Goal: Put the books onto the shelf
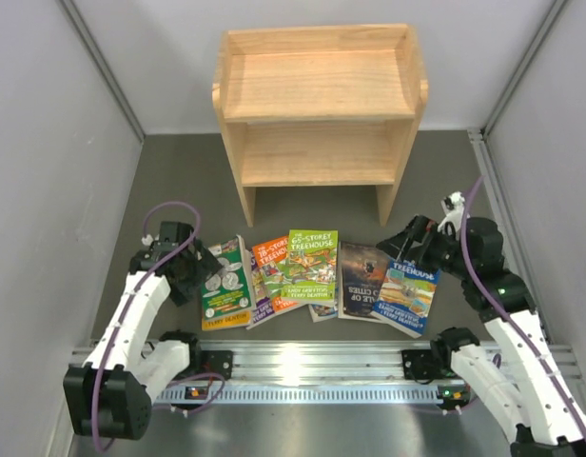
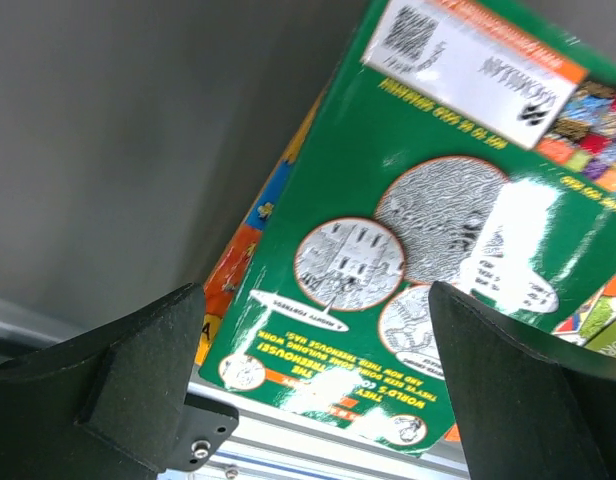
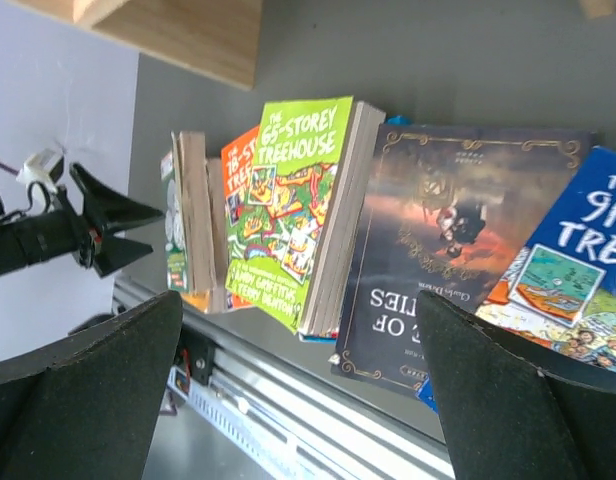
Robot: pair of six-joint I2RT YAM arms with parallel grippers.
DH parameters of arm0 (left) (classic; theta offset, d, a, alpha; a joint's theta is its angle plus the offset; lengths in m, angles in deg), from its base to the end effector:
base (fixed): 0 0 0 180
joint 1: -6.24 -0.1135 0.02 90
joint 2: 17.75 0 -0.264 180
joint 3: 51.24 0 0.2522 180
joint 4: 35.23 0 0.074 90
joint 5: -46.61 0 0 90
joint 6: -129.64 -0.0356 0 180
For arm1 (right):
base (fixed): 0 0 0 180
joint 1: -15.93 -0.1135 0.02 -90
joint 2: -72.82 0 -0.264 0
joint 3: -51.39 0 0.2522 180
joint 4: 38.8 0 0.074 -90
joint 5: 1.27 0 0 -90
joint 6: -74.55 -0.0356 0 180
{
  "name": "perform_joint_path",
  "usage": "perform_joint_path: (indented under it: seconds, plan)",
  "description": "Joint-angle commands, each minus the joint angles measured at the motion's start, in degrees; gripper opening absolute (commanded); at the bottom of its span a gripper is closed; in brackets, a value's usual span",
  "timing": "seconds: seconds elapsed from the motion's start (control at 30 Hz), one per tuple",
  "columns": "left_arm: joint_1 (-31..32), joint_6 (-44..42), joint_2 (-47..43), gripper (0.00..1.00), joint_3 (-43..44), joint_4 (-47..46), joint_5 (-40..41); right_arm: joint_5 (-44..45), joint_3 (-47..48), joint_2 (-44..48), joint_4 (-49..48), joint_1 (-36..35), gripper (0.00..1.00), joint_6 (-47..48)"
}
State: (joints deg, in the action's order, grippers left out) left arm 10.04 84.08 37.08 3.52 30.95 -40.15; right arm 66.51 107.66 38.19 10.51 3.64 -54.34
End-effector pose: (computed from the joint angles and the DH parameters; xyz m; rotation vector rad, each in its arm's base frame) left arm 0.1640 -0.0089 0.2287 -0.9653 2.5599 -0.1645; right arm 0.1260 0.0412 0.3069 0.2447 2.1383 0.9368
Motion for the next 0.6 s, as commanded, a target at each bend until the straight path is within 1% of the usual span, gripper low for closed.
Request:
perform_joint_path:
  seconds: [0.0, 0.07, 0.1, 0.13, 0.17, 0.2, 0.23, 0.3, 0.4, 0.43, 0.57]
  plan:
    - [0.4, 3.7, -1.1, 0.99, -0.7, -0.1, 0.5, -3.4, 1.8, -3.5, -4.7, -4.5, 1.00, 0.7]
    - [0.8, 5.9, -0.2, 0.99, -1.2, -0.7, 1.2, -1.2, 2.6, -6.9, -7.7, -8.3, 1.00, -0.7]
    - [1.1, 6.7, 1.2, 0.99, -1.6, -0.9, 1.6, 0.0, 3.1, -8.3, -8.9, -13.0, 1.00, -1.1]
    - [1.7, 7.4, 1.7, 0.99, -2.1, -2.1, 2.0, 2.5, 3.7, -9.9, -10.6, -15.5, 1.00, -1.6]
    - [2.8, 8.9, 2.3, 0.99, -2.3, -2.7, 2.5, 3.8, 5.4, -13.6, -11.5, -18.3, 1.00, -2.3]
    - [3.4, 9.7, 3.1, 0.99, -3.2, -3.5, 3.0, 5.2, 6.4, -15.5, -12.3, -23.4, 1.00, -2.4]
    - [4.9, 10.4, 3.4, 0.99, -3.7, -5.2, 3.1, 7.6, 8.7, -17.5, -12.8, -25.9, 1.00, -2.5]
    - [6.7, 12.7, 4.5, 0.99, -4.9, -7.4, 2.9, 9.2, 10.7, -22.9, -15.4, -31.2, 1.00, -3.0]
    - [12.7, 16.9, 5.8, 0.98, -4.8, -9.6, 4.9, 8.8, 13.0, -29.9, -21.1, -34.5, 1.00, -4.8]
    - [16.2, 19.0, 6.1, 0.98, -4.6, -10.0, 5.6, 8.5, 14.0, -31.7, -22.4, -35.1, 1.00, -5.1]
    - [21.6, 22.3, 7.3, 0.98, -4.4, -11.4, 6.6, 7.7, 16.8, -41.7, -27.2, -36.7, 1.00, -6.1]
